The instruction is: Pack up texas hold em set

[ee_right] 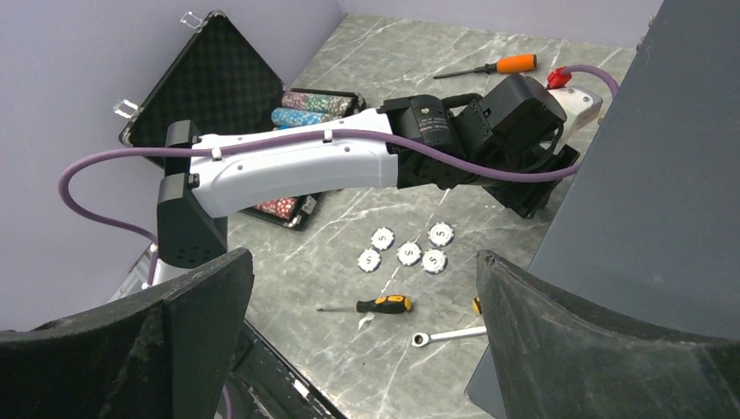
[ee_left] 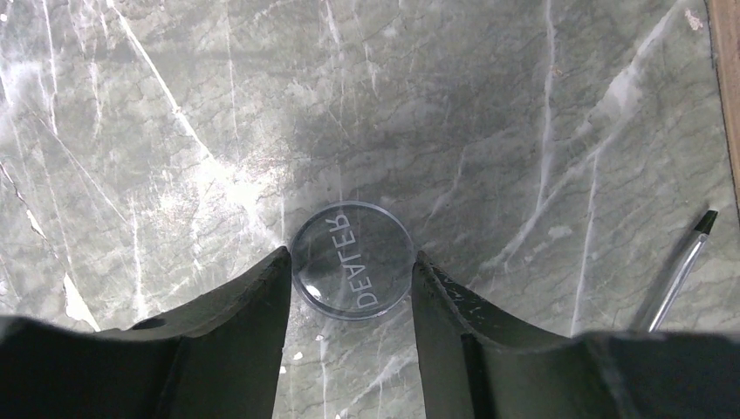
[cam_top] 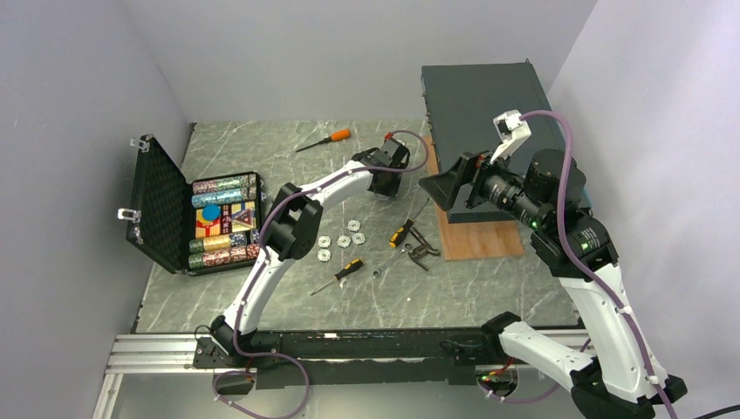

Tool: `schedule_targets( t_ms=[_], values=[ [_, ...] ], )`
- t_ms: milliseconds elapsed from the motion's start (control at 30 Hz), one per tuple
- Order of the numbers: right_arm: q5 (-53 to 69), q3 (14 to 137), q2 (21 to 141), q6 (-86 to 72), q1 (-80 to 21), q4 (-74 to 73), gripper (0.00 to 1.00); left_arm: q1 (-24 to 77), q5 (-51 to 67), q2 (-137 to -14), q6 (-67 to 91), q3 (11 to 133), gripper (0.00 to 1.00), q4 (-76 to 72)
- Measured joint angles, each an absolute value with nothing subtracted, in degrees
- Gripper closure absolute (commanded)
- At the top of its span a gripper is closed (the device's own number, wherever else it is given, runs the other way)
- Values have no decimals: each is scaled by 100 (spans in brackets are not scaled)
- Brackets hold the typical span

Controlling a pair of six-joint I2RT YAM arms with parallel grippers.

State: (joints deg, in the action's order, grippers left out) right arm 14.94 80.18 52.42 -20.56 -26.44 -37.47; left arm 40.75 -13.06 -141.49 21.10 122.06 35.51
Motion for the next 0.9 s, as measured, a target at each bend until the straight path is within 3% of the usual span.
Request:
schedule_targets(
  t_ms=[233,367,533,900],
  values=[
    [1494,8018,5238,-2056,-2644,-3747,0,4075,-1308,-14149,2025,12206,77,3551],
    [1481,8018,5238,-2053,-2644,-3750,0,4029,-1282,-14090,1966,12099,84,3489],
    [1439,8018,5238,-2051,-2644,-3750,0,3730,-1190,-13426,1914,11135,99,3577],
    [1544,8009,5339,-2062,-2644,-3590,0,1949,-1883,-10506,2231,9264,100,4379]
  ],
)
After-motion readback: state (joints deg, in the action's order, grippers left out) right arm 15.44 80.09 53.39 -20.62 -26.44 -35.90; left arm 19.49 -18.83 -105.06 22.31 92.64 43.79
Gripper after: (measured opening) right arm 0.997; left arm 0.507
